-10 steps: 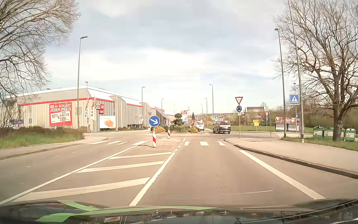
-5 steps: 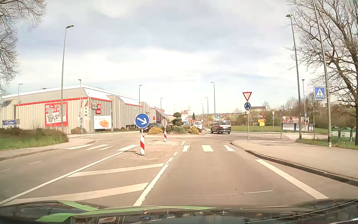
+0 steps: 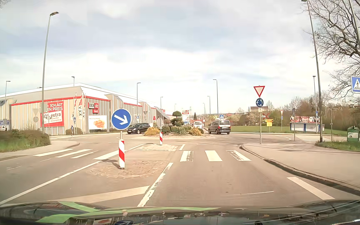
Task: Follow the waypoints while adhering to traffic rules and regulations
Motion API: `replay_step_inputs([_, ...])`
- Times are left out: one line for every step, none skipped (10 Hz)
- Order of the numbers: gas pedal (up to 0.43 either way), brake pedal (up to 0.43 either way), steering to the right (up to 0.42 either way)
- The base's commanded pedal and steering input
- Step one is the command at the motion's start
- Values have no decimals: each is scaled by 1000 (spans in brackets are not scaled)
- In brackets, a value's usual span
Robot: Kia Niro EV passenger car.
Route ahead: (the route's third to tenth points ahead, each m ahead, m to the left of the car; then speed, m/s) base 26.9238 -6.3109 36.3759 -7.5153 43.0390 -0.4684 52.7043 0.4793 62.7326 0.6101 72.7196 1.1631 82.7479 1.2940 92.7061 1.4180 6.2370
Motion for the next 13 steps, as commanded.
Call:
replay_step_inputs([0,152,6])
replay_step_inputs([0,152,6])
replay_step_inputs([0,146,6])
replay_step_inputs([0,140,6])
replay_step_inputs([0,134,7])
replay_step_inputs([0,159,9])
replay_step_inputs([0,195,13])
replay_step_inputs([0,213,14])
replay_step_inputs([0,213,15])
replay_step_inputs([0,213,19])
replay_step_inputs([0,213,25])
replay_step_inputs([0,189,30])
replay_step_inputs([0,159,39])
